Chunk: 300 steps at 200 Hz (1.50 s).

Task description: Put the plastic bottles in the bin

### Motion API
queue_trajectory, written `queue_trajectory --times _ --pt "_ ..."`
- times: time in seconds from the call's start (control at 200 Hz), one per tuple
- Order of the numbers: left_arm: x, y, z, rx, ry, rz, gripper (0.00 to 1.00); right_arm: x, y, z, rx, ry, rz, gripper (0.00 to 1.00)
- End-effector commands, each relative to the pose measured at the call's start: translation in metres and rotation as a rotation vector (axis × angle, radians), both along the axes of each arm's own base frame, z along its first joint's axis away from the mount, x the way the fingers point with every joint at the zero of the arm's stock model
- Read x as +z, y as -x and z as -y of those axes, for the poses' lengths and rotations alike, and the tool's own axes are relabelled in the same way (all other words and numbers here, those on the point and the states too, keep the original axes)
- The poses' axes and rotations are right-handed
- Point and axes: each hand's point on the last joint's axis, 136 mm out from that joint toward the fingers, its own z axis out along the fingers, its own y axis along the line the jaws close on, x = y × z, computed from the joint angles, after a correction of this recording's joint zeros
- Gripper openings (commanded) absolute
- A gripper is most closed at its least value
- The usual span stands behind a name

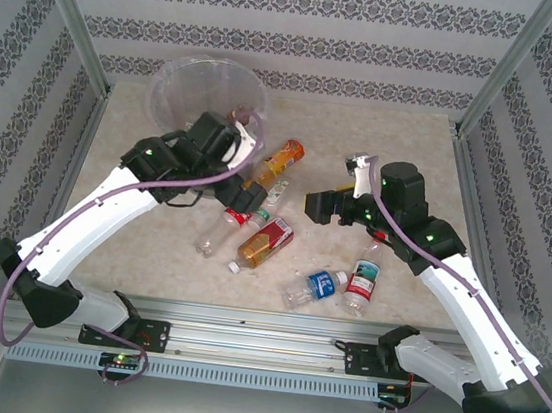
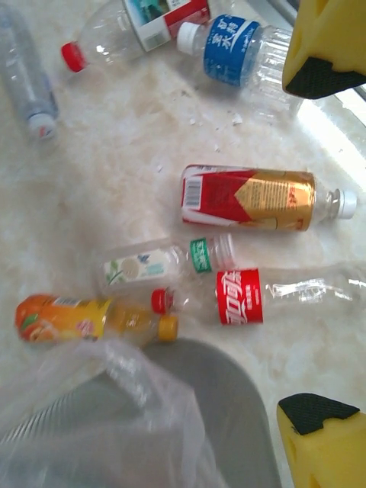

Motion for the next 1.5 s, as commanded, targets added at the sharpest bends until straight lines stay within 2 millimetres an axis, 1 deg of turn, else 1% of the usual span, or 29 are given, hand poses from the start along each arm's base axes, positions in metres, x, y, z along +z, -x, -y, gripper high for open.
queue_trajectory --times 0.0,0.11,0.265,0.385,0.47,0.55,0.649,0.819,0.959,1.064,1.189,1.274,1.374,1.494 --pt "-0.025 0.004 0.029 -0.041 0.024 -0.038 1.0 -0.008 0.007 0.008 -0.033 0.009 -0.03 0.98" --pt "-0.056 0.006 0.045 -0.057 0.01 -0.087 1.0 -0.009 0.011 0.013 -0.05 0.016 -0.035 0.98" --pt "-0.1 0.006 0.062 -0.066 -0.002 -0.163 1.0 -0.014 0.015 0.021 -0.08 0.037 -0.048 0.98" --pt "-0.133 0.005 0.069 -0.065 -0.022 -0.209 1.0 -0.015 0.016 0.025 -0.091 0.042 -0.048 0.98" --pt "-0.152 0.002 0.072 -0.054 -0.028 -0.231 0.99 -0.016 0.015 0.027 -0.096 0.047 -0.053 0.98" --pt "-0.164 0.0 0.076 -0.053 -0.029 -0.242 0.98 -0.017 0.015 0.028 -0.1 0.051 -0.053 0.98" --pt "-0.181 -0.002 0.077 -0.047 -0.055 -0.262 0.97 -0.018 0.014 0.029 -0.103 0.051 -0.058 0.98" --pt "-0.203 -0.001 0.082 -0.06 -0.071 -0.308 0.95 -0.022 0.013 0.032 -0.11 0.055 -0.066 0.98" --pt "-0.218 -0.001 0.08 -0.055 -0.106 -0.336 0.92 -0.026 0.012 0.034 -0.116 0.058 -0.074 0.98" --pt "-0.229 0.001 0.079 -0.057 -0.128 -0.364 0.87 -0.026 0.011 0.035 -0.12 0.058 -0.075 0.98" --pt "-0.239 0.003 0.076 -0.054 -0.156 -0.383 0.86 -0.029 0.011 0.036 -0.122 0.057 -0.08 0.98" --pt "-0.246 0.005 0.073 -0.054 -0.178 -0.401 0.83 -0.031 0.011 0.036 -0.124 0.056 -0.084 0.98" --pt "-0.249 0.006 0.073 -0.054 -0.181 -0.409 0.82 -0.033 0.01 0.037 -0.127 0.056 -0.087 0.98" --pt "-0.246 0.004 0.071 -0.046 -0.188 -0.395 0.73 -0.034 0.01 0.038 -0.133 0.057 -0.089 0.98"
